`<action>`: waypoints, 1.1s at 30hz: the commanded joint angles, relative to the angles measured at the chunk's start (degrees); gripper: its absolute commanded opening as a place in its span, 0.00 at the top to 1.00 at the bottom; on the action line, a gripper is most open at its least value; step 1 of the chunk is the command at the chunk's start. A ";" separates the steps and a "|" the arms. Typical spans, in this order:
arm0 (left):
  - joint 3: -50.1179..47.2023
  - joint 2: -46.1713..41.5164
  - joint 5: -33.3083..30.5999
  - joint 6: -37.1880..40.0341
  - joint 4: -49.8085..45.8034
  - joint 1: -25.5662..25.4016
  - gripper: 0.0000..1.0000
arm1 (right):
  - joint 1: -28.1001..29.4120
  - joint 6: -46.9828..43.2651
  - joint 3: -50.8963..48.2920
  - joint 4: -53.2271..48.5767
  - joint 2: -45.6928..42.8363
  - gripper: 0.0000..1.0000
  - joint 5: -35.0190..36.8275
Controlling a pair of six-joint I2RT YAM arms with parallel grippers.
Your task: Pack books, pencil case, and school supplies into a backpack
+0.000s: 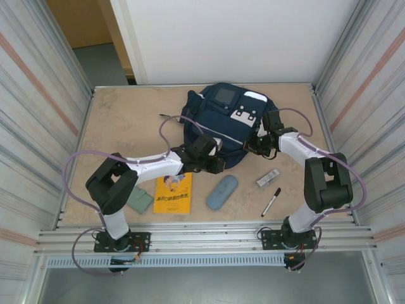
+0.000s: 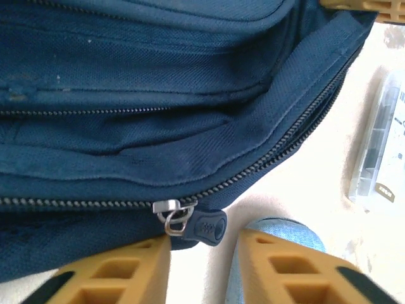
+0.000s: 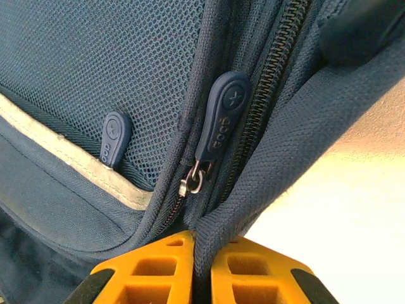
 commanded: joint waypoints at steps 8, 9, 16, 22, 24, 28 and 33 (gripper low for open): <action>0.89 -0.63 -0.54 -0.81 5.90 1.13 0.88 | 4.60 -2.46 1.57 -0.78 0.54 0.90 1.36; 0.37 -0.91 -0.83 -0.80 6.29 1.18 0.88 | 4.60 -2.48 1.72 -1.15 0.89 0.90 1.41; -3.07 -2.84 -3.97 -6.44 4.90 2.11 0.68 | 4.86 -2.60 1.04 -1.47 0.30 0.90 1.41; -8.18 -7.58 -7.54 -13.48 3.35 1.84 0.55 | 5.72 -2.74 1.34 -1.85 -0.90 0.90 0.75; -9.95 -9.00 -8.50 -15.44 4.21 1.67 0.51 | 6.31 -2.88 1.78 -2.43 -1.16 0.90 1.16; -9.69 -10.71 -9.20 -16.53 3.08 1.69 0.50 | 7.70 -3.25 2.04 -2.62 -1.99 0.90 1.71; -9.56 -10.65 -8.42 -15.21 5.85 2.14 0.53 | 8.16 -3.96 2.20 -3.59 -3.33 0.90 3.02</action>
